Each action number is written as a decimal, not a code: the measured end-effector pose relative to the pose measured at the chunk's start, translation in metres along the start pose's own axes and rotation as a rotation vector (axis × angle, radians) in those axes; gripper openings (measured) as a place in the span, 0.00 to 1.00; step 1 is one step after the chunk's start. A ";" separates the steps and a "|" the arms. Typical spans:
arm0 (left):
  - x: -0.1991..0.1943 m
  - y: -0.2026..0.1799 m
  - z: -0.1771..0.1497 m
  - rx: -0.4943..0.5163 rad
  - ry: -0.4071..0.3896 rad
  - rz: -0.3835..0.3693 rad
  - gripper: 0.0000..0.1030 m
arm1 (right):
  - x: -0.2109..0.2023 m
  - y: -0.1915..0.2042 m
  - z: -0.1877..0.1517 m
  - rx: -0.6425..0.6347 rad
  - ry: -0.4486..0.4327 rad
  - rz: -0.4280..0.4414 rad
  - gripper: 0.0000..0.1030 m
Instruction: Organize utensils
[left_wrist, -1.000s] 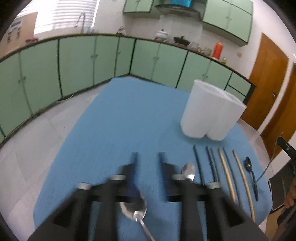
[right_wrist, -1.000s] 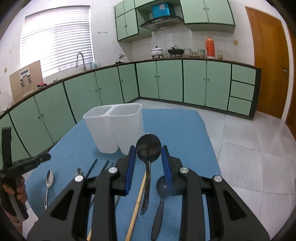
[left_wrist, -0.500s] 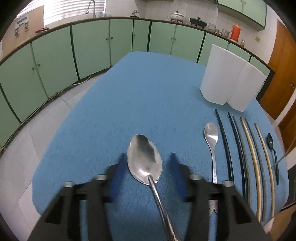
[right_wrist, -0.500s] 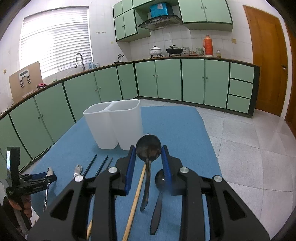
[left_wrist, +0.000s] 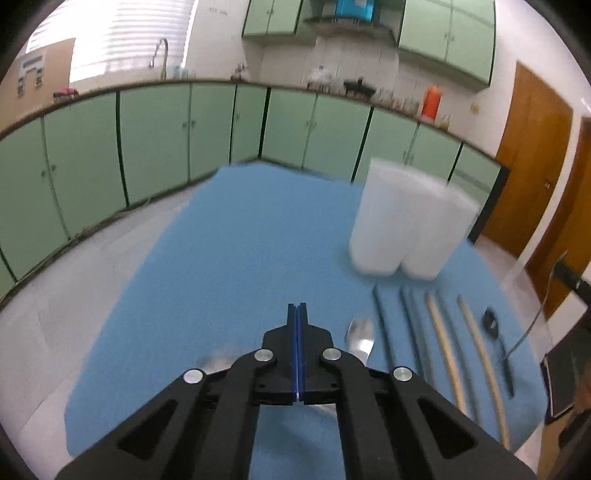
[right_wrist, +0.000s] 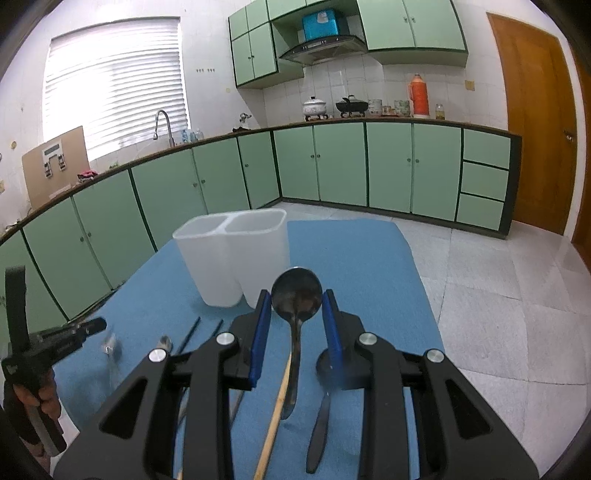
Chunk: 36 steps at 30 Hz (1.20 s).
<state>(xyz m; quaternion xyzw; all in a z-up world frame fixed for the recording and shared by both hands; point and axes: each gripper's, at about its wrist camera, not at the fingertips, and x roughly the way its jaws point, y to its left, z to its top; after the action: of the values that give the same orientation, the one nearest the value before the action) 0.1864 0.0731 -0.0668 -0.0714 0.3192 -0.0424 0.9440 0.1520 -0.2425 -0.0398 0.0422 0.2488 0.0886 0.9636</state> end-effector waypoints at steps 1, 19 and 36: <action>-0.001 -0.002 0.004 0.013 -0.020 0.001 0.00 | -0.001 0.001 0.003 -0.005 -0.007 0.002 0.27; 0.023 0.029 -0.034 0.060 0.149 0.092 0.57 | 0.014 0.006 -0.005 -0.006 0.024 0.001 0.27; 0.033 0.022 -0.042 0.043 0.199 0.043 0.38 | 0.011 0.006 -0.005 -0.008 0.023 0.001 0.27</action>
<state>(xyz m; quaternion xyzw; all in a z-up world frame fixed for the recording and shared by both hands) 0.1874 0.0857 -0.1230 -0.0394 0.4118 -0.0359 0.9097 0.1580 -0.2344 -0.0483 0.0377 0.2594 0.0904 0.9608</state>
